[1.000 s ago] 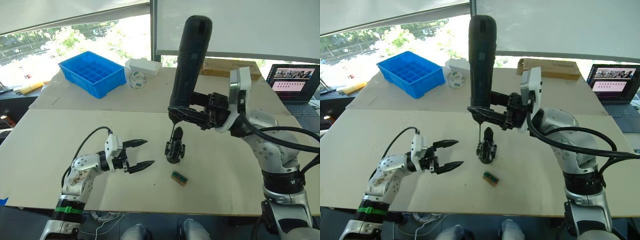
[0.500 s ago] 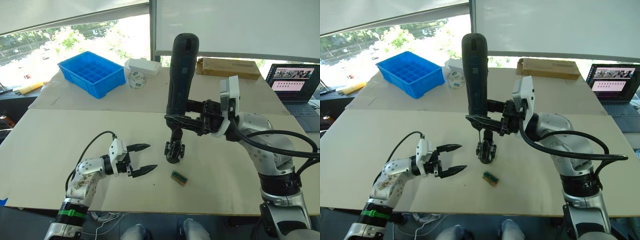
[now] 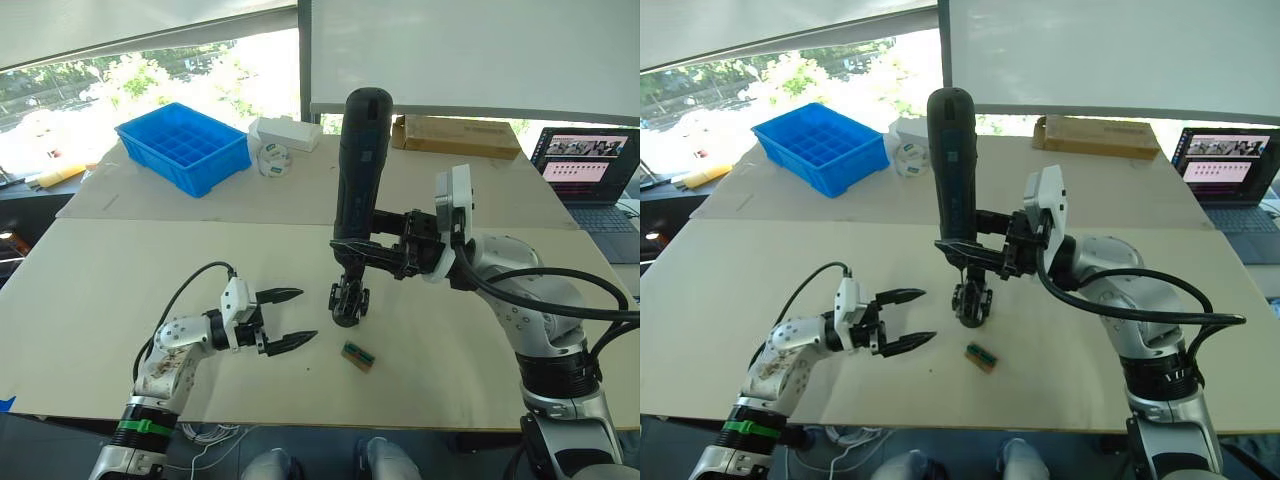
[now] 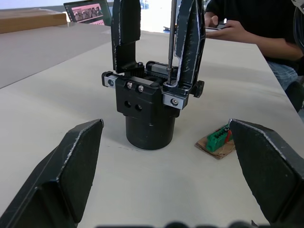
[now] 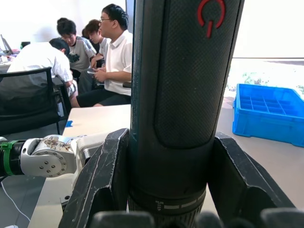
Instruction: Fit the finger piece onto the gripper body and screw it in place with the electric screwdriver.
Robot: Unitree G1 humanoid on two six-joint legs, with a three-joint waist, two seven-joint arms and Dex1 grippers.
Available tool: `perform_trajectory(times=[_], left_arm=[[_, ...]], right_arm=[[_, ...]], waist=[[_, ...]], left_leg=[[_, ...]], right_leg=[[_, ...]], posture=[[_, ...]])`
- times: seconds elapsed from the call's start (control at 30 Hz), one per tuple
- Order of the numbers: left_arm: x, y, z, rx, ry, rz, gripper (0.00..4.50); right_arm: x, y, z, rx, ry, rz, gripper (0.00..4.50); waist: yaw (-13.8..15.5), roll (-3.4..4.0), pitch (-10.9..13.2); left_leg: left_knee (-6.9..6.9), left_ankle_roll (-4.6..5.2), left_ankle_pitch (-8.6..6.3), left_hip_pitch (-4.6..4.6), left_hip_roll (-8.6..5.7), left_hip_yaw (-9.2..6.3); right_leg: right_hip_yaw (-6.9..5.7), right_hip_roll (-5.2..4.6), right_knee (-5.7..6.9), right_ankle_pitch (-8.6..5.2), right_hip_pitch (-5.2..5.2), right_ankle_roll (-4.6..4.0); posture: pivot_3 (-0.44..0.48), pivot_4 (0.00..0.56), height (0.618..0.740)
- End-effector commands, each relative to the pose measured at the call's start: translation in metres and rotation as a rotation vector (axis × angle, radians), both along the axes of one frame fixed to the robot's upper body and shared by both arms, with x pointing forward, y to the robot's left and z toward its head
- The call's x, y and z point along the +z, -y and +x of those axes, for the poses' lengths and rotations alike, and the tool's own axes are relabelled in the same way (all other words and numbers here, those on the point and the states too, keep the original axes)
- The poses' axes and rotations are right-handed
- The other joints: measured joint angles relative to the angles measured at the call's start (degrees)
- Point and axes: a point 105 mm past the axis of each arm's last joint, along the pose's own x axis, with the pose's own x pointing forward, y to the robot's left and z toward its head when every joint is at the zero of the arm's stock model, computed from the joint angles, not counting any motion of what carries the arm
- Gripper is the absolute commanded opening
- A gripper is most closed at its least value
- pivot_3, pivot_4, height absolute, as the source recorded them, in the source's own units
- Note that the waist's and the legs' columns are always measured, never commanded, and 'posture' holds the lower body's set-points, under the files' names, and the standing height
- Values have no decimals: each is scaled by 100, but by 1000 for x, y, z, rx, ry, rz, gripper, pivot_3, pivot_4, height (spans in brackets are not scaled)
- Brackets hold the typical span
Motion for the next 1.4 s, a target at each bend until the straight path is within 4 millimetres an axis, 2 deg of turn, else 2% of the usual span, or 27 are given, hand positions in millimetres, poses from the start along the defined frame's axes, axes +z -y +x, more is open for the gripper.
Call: perform_trajectory(times=[0.03, 0.77, 0.9, 1.13, 1.4], left_arm=[[8, 3, -2, -16, 25, -16, 4500], [3, 9, -1, -7, 11, 5, 4500], [-11, 13, 4, 3, -5, 69, 4500], [-22, 29, 21, 8, -16, 104, 4500], [-25, 45, 33, -24, -12, 109, 4500]], right_arm=[[11, 0, -7, 10, 73, 20, 1903], [9, -1, -6, 2, 88, 25, 1903], [11, -2, -7, 3, 93, 24, 1903], [14, -4, -9, 9, 99, 22, 1903], [17, -6, -11, 8, 103, 18, 1903]], waist=[[2, 0, 0], [1, 0, 0], [2, 0, 0], [7, 0, 0], [0, 0, 0]], left_leg=[[0, 0, 0, 0, 0, 0], [0, 0, 0, 0, 0, 0], [0, 0, 0, 0, -1, 1], [1, 0, 0, -1, -2, 1], [2, -1, 1, -1, 0, 1]], right_leg=[[0, 0, 0, 0, 0, 0], [0, 1, 0, 0, 0, 0], [0, 1, 0, 0, 0, 0], [0, 2, 0, 0, 1, 0], [0, 4, 1, 0, 0, 0]], posture=[[0, 150, 740], [0, 150, 740], [0, 150, 740], [0, 150, 740], [0, 150, 740]])
